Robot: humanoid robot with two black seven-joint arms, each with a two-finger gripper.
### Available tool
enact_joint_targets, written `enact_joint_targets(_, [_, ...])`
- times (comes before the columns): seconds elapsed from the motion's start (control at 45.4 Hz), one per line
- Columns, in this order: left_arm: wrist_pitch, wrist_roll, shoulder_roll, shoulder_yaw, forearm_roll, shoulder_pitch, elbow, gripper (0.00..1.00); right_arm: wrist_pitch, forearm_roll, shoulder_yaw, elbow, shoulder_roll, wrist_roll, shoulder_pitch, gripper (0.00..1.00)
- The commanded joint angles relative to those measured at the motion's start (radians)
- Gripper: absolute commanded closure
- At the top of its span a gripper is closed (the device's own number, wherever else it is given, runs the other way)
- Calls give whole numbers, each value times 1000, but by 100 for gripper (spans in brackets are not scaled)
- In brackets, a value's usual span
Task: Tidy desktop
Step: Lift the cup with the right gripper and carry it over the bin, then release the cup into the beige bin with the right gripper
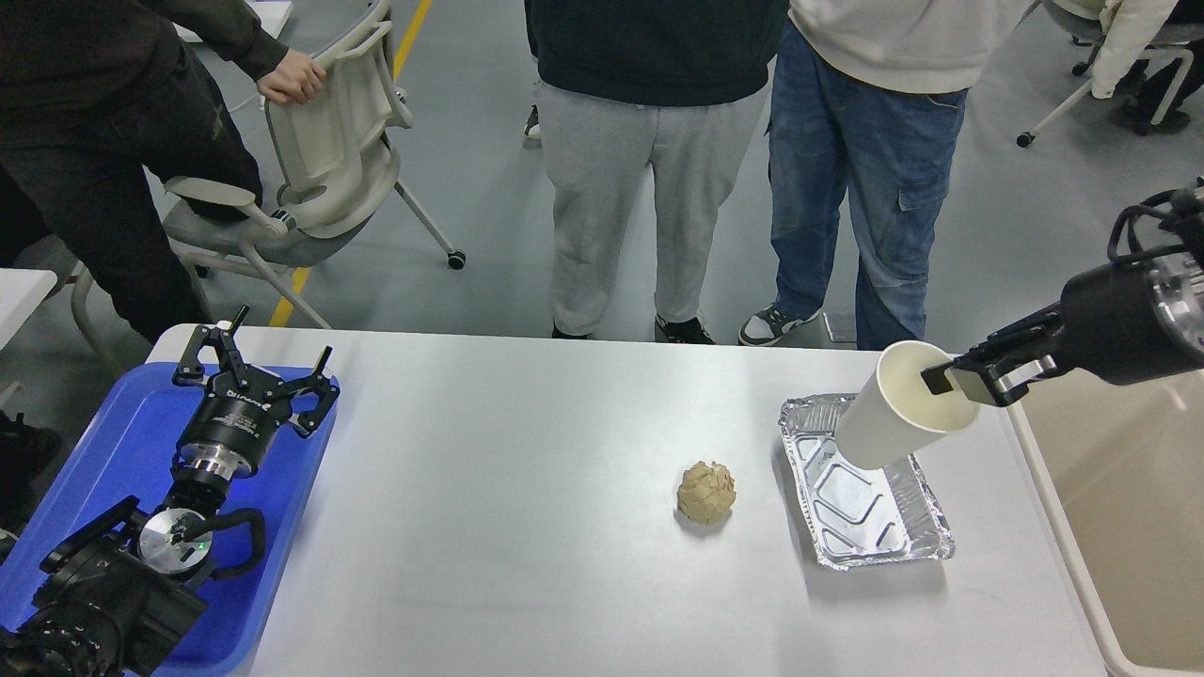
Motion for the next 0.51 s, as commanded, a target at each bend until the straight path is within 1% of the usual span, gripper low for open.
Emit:
enact_joint_targets(0.0, [0, 0, 0, 0, 0, -1, 0, 0, 3, 15, 1, -26, -93, -2, 10, 100])
enact_joint_targets(0.088, [0, 0, 0, 0, 0, -1, 0, 0, -49, 39, 2, -116, -146, -2, -42, 100])
enact_joint_targets(0.154, [0, 0, 0, 0, 0, -1, 0, 0, -95, 120, 2, -213, -162, 0, -93, 100])
enact_joint_targets(0.331, [0, 0, 0, 0, 0, -1, 0, 0, -204, 470, 2, -458, -188, -2, -289, 100])
enact_joint_targets(0.485, [0, 0, 0, 0, 0, 1, 0, 0, -311, 823, 2, -598, -162, -2, -508, 100])
